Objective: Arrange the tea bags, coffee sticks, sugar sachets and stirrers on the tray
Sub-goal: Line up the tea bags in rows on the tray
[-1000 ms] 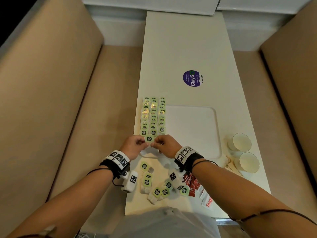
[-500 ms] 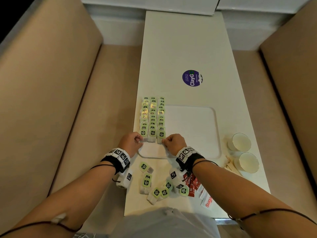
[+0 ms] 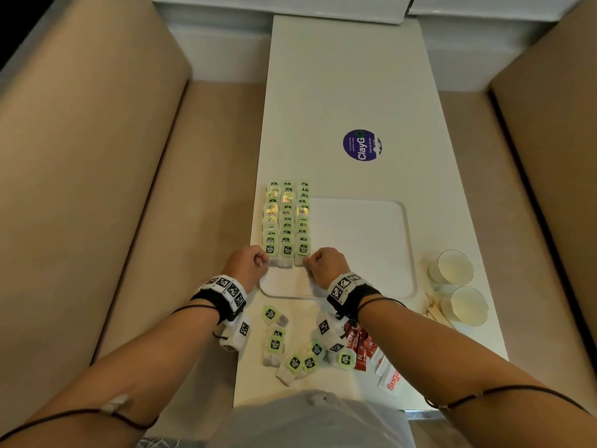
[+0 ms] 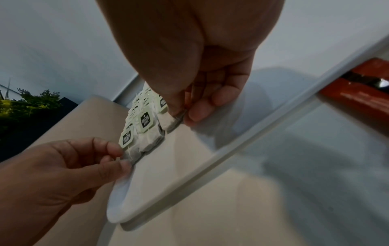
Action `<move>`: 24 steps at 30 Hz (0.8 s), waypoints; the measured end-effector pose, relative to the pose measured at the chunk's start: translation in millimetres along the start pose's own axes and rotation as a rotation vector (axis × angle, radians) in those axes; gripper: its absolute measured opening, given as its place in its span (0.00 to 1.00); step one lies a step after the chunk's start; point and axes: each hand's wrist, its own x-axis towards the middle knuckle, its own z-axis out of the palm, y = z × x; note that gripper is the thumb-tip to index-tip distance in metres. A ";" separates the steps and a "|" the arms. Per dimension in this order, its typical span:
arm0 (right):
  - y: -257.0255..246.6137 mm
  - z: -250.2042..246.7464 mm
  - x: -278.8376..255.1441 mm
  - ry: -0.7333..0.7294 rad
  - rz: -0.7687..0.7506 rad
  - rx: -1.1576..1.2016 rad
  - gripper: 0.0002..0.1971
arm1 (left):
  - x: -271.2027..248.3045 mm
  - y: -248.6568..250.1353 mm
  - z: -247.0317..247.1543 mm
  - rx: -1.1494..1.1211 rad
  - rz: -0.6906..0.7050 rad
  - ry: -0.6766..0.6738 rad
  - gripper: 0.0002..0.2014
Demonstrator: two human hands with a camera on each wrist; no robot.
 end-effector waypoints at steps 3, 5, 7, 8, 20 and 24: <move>3.7 0.1 -1.4 0.016 -0.013 0.000 0.14 | 1.2 8.5 0.9 0.052 0.050 -0.036 0.10; 6.1 2.4 -1.5 0.017 -0.013 -0.001 0.20 | 4.1 15.2 2.7 0.086 0.079 -0.056 0.12; 7.1 4.5 0.2 0.018 -0.019 -0.011 0.23 | 7.7 23.2 4.5 0.124 0.111 -0.094 0.12; 6.2 4.6 0.4 0.020 -0.023 -0.019 0.22 | 10.1 26.6 5.5 0.148 0.130 -0.113 0.12; -5.4 5.2 3.9 0.010 -0.059 -0.022 0.15 | 27.2 34.7 8.5 0.254 0.176 -0.155 0.05; -6.1 3.6 1.8 0.008 -0.057 -0.026 0.18 | 23.9 33.7 9.7 0.254 0.176 -0.157 0.06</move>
